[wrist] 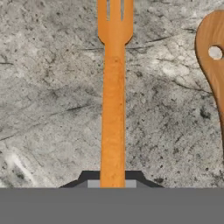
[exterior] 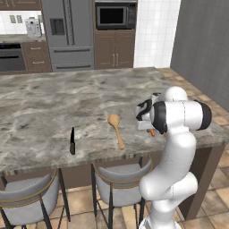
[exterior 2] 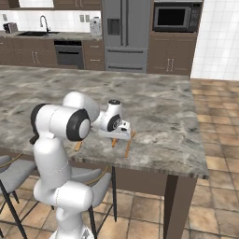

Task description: Pick up the metallic utensils from the counter and place them in the open drawer. Make sure not to pick up any wooden utensils.

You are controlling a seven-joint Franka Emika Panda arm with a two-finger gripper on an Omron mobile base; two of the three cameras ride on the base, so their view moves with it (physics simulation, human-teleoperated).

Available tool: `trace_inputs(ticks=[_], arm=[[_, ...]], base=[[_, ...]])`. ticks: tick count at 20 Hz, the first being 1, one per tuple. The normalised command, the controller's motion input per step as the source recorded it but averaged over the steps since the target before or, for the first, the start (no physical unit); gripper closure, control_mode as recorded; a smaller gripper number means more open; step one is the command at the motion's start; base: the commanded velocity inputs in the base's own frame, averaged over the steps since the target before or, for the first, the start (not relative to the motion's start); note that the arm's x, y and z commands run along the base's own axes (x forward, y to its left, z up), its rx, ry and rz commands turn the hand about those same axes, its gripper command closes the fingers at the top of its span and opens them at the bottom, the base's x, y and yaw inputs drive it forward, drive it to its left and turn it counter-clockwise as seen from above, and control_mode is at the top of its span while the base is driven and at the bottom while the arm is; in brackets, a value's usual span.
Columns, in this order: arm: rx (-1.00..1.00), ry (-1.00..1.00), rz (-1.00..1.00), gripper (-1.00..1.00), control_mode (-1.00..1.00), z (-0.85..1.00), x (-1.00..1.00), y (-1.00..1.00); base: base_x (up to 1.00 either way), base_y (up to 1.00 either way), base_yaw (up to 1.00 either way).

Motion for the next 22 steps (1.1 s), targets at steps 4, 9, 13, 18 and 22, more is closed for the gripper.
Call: trace_inputs(ticks=[4,9,13,18,22], arm=[[0.00,-0.03,0.00,1.00,-1.00,1.00,-0.71,0.00],[0.00,0.00,0.00,1.00,-1.00,1.00,-0.97,0.00],[0.00,0.00,0.00,1.00,-1.00,1.00,-1.00,0.12],[0.00,0.00,0.00,1.00,-1.00,1.00,-0.97,0.31],[0.00,-0.07,0.00,1.00,-1.00,1.00,-1.00,0.17]], base=[[0.00,0.00,0.00],[0.00,0.00,0.00],[0.00,0.00,0.00],[0.00,0.00,0.00],[0.00,0.00,0.00]])
